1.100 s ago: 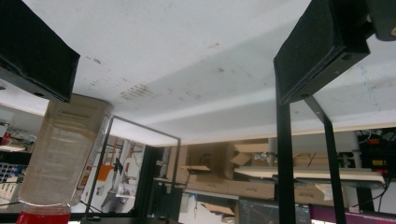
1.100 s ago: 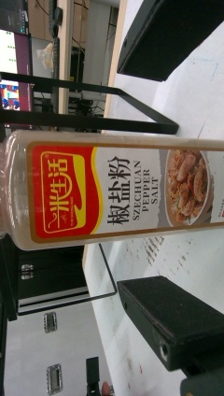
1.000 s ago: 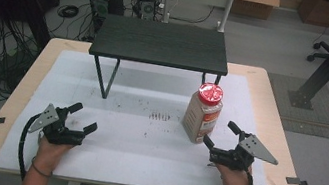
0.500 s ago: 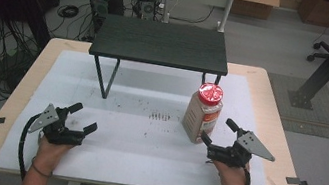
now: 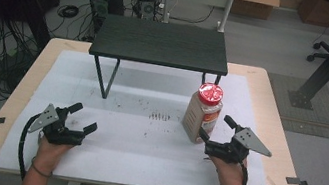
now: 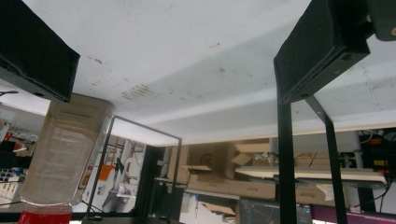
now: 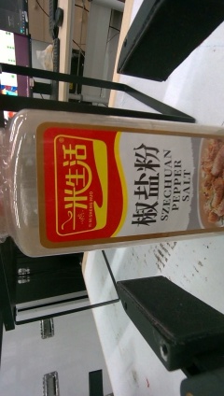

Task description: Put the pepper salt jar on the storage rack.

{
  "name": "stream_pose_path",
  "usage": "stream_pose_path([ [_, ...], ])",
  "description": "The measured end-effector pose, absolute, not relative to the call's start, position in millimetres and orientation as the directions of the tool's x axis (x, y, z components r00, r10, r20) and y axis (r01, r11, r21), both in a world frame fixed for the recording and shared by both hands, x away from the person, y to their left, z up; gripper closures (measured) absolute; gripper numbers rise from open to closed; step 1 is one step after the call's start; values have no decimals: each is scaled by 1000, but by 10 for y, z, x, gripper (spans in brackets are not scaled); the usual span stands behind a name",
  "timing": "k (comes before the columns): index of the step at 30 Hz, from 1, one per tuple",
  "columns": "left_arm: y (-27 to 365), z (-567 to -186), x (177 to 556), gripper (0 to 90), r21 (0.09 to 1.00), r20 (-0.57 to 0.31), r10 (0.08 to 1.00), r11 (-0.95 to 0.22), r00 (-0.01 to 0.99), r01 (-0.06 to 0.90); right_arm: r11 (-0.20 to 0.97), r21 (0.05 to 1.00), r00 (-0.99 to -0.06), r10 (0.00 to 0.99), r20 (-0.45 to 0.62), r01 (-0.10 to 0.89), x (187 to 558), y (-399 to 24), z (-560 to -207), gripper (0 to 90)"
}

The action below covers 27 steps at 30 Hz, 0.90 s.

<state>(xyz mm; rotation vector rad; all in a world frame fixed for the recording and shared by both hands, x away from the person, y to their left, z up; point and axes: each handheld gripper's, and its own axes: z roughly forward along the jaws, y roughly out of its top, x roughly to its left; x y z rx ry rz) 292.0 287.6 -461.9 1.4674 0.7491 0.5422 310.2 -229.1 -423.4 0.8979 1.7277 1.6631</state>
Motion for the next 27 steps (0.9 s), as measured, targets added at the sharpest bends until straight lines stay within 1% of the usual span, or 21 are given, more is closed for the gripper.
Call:
stream_pose_path([
  [27,2879,-4619,2922,2,992,-119,732,56,671,114,16,996,-623,781,43,88,3280,-2161,-4199,1],
])
